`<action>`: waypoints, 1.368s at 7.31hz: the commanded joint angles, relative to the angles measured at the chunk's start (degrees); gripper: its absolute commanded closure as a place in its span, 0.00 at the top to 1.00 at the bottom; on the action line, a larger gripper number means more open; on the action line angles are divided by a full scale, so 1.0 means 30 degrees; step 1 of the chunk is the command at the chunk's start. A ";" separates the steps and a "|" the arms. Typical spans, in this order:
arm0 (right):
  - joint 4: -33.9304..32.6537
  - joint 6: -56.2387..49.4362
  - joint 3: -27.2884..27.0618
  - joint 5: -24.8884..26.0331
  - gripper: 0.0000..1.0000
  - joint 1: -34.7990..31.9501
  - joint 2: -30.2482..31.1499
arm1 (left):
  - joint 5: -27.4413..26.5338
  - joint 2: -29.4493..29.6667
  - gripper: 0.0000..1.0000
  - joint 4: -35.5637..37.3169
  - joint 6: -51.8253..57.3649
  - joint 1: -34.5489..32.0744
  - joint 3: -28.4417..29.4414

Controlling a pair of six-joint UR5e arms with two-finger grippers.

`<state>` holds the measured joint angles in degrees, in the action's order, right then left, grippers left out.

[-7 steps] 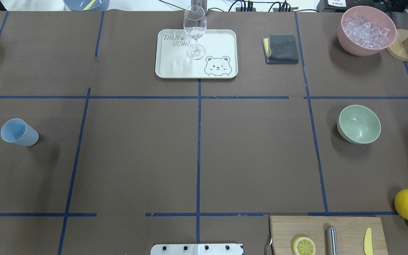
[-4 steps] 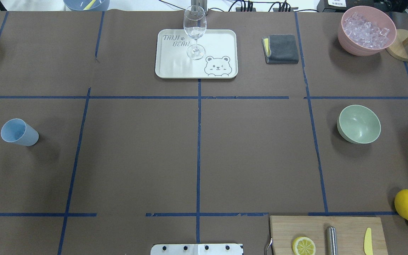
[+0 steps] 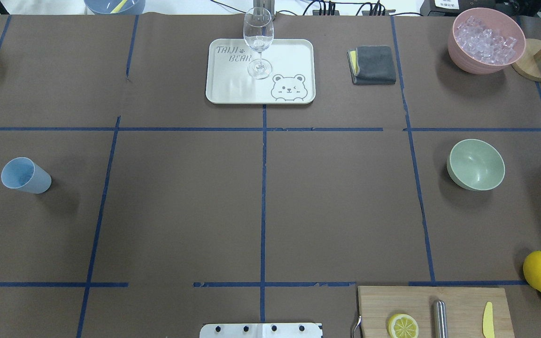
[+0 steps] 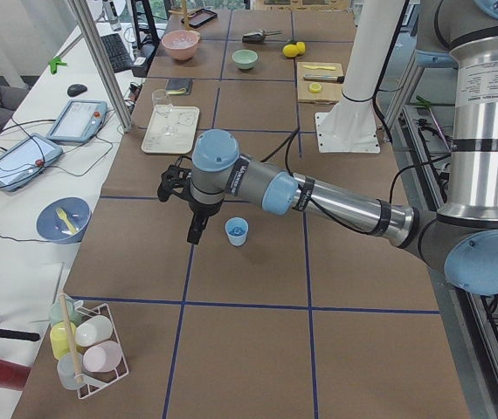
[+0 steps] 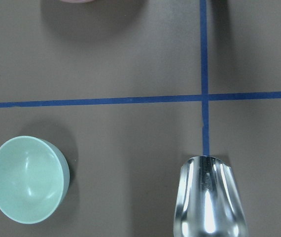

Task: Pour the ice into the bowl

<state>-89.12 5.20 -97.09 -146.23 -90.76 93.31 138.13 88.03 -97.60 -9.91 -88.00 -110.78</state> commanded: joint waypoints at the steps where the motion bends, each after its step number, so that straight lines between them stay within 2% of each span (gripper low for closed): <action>1: 0.2178 0.5038 -0.0710 0.0750 1.00 0.2437 -0.0340 | -0.2202 -0.1240 1.00 -0.0830 -0.3275 0.1551 -0.2931; 2: 0.4747 0.7877 -0.0683 0.1886 1.00 0.4131 -0.0108 | -0.2302 -0.2727 1.00 -0.3650 -0.4682 0.1849 -0.3206; 3: 0.7412 1.0516 -0.0625 0.3376 1.00 0.5830 -0.0048 | -0.3435 -0.4889 1.00 -0.8638 -0.6900 0.2809 -0.3122; 4: 0.9440 1.3298 -0.0567 0.3971 1.00 0.7385 -0.0018 | -0.5012 -0.6302 1.00 -1.1501 -0.8344 0.4037 -0.3150; 5: 1.0998 1.5124 -0.0479 0.4963 1.00 0.8966 0.0214 | -0.5434 -0.6404 1.00 -1.1819 -0.9025 0.4601 -0.3179; 6: 1.1623 1.6186 -0.0362 0.6336 1.00 1.0345 0.0390 | -0.7120 -0.6405 1.00 -1.2055 -0.9525 0.5505 -0.3208; 7: 1.1716 1.6719 -0.0071 0.6930 1.00 1.1055 0.0392 | -0.8500 -0.6405 1.00 -1.2289 -0.9820 0.6268 -0.3209; 9: 1.2471 1.6959 0.0136 0.6994 1.00 1.1209 0.1031 | -0.8690 -0.6405 1.00 -1.2321 -0.9852 0.6393 -0.3326; 10: 1.3552 1.6901 0.1152 0.6995 1.00 1.1238 0.1268 | -0.8690 -0.6405 1.00 -1.2495 -1.0055 0.6741 -0.3326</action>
<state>-51.86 55.75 -96.24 -125.48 -57.38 95.92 112.41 68.84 -134.60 -39.51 -68.81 -120.69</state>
